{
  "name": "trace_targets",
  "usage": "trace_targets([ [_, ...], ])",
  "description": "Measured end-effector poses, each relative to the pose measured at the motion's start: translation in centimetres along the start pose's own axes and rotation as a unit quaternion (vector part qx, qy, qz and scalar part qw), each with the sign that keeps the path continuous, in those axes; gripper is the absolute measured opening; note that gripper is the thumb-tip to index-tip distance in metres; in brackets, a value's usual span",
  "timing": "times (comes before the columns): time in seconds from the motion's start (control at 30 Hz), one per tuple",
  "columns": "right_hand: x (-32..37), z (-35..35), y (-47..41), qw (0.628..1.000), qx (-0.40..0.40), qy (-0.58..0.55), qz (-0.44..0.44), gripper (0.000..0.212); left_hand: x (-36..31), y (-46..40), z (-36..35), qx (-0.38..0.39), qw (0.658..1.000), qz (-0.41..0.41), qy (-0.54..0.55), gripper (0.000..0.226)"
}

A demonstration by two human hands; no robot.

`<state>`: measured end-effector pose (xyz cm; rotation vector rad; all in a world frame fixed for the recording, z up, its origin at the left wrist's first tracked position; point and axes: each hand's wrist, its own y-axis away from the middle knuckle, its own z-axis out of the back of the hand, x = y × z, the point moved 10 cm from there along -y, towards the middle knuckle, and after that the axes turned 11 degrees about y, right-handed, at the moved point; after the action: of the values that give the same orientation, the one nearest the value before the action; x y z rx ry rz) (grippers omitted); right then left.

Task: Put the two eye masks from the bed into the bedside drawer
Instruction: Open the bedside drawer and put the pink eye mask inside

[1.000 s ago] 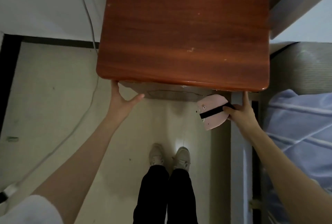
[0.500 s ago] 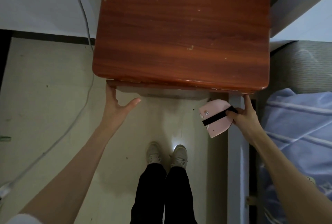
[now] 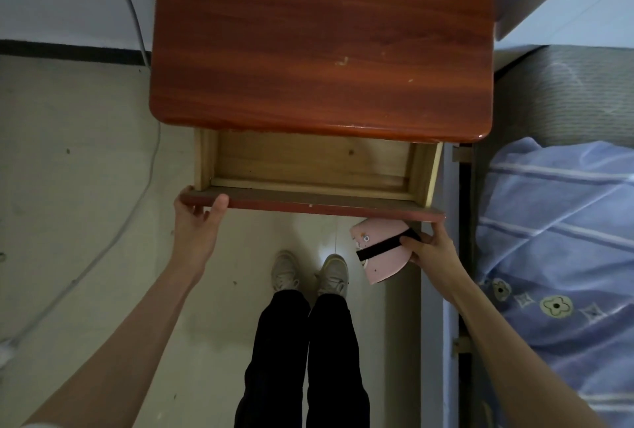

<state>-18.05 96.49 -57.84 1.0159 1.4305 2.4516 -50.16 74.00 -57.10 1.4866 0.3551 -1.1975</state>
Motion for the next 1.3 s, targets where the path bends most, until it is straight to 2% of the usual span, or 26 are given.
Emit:
trace_targets([
  [0.13,-0.2,-0.1,0.4,1.000,-0.023,-0.001,-0.017,0.048,0.8,-0.2,0.0,0.003,1.000,0.003,0.001,0.059],
  [0.27,1.7,-2.1,2.7,0.997,0.020,0.072,0.007,0.019,1.5,-0.2,0.2,-0.008,1.000,0.014,0.025,0.056],
  [0.33,3.2,-3.7,3.8,0.997,0.065,0.031,0.017,0.017,1.7,-0.4,0.4,-0.012,0.999,0.014,0.036,0.056],
  [0.4,5.1,-5.2,4.5,0.992,0.100,-0.069,0.020,0.017,1.8,-0.6,0.5,-0.009,0.999,0.010,0.047,0.057],
  [0.5,8.4,-7.3,3.8,0.982,0.101,-0.158,0.015,0.016,1.9,-0.6,0.7,0.000,0.998,0.007,0.069,0.051],
  [0.6,11.2,-10.5,2.0,0.981,0.093,-0.170,0.006,0.016,1.9,-0.5,0.6,0.020,0.997,0.004,0.077,0.050],
  [0.8,14.3,-16.1,-2.9,0.997,0.016,-0.071,0.036,0.019,2.5,-0.3,0.4,0.046,0.995,0.013,0.087,0.062],
  [0.93,14.7,-18.0,-5.3,0.997,-0.015,-0.062,0.042,0.017,2.4,-0.2,0.4,0.053,0.995,0.022,0.081,0.066],
  [1.03,15.2,-18.6,-6.1,0.995,-0.053,0.048,0.071,0.015,2.3,-0.5,1.0,0.039,0.997,0.028,0.067,0.067],
  [1.17,16.3,-18.4,-5.5,0.981,-0.076,0.152,0.097,0.027,2.3,-1.2,1.7,0.045,0.998,0.036,-0.001,0.070],
  [1.3,16.0,-17.1,-4.0,0.981,-0.045,0.169,0.085,0.042,1.3,-1.3,1.9,0.059,0.993,0.035,-0.100,0.069],
])
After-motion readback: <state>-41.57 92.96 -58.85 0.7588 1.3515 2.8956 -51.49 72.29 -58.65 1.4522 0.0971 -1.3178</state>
